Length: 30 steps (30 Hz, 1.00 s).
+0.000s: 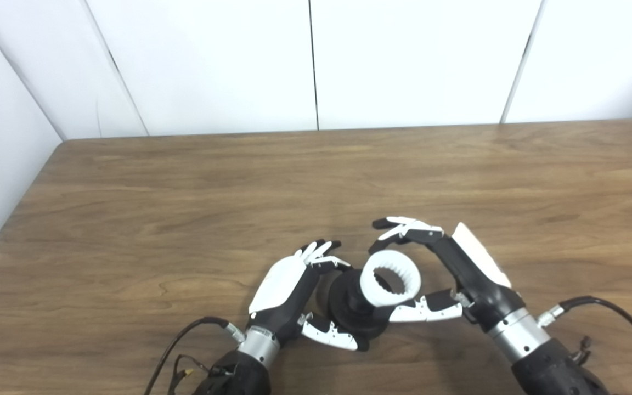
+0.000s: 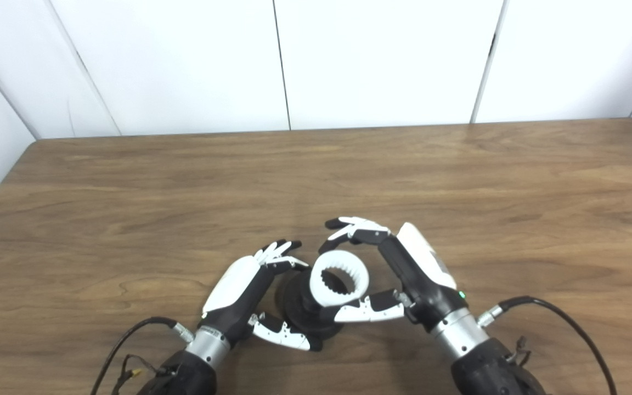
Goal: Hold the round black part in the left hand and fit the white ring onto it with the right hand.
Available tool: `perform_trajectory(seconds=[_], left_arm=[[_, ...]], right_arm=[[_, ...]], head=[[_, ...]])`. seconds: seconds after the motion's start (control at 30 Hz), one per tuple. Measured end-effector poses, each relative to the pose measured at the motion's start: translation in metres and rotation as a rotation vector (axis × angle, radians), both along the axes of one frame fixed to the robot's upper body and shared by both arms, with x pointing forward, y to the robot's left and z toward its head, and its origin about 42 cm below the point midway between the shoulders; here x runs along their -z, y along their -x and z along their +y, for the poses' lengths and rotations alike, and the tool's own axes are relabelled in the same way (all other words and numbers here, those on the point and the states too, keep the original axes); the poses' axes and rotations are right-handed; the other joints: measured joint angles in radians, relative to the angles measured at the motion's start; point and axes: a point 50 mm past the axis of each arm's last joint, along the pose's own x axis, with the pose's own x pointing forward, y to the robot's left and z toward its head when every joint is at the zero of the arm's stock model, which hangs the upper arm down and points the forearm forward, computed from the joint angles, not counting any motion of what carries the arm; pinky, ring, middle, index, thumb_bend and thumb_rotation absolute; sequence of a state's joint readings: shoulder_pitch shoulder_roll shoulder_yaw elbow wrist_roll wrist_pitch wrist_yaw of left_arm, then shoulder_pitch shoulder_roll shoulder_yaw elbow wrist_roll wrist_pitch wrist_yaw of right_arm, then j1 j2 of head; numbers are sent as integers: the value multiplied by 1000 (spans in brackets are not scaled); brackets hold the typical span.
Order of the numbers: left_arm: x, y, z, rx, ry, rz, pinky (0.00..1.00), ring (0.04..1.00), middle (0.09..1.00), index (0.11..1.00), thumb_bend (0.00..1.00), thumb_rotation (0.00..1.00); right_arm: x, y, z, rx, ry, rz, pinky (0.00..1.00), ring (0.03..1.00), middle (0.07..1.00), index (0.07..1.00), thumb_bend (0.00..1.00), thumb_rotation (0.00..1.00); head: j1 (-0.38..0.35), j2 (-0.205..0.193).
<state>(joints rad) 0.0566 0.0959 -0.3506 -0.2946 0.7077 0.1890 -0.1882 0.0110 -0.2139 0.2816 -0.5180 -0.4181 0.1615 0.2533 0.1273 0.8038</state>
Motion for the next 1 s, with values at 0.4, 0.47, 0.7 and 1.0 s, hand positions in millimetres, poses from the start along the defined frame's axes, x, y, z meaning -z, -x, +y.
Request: perform_trajectory(seconds=[0.4,0.47,0.7,1.0], left_arm=[[0,0,-2,2,5,1,1000,1000,950,573,930,240],[0,0,-2,2,5,1,1000,1000,951,572,929,240],[-1,0,-4,2,10,1,1000,1000,951,571,933,235],[-1,0,-4,2,10,2,1000,1000,950,572,934,235]], right_arm=[[11,-3,14,-8,11,31,789,868,824,485,517,144],[12,-6,16,-7,8,34,795,867,822,484,517,143],[23,-12,22,-1,24,63,836,863,816,483,517,146],[30,-13,28,8,44,71,832,856,811,483,517,144]], head=[[6,3],[6,5],[11,6],[9,9]])
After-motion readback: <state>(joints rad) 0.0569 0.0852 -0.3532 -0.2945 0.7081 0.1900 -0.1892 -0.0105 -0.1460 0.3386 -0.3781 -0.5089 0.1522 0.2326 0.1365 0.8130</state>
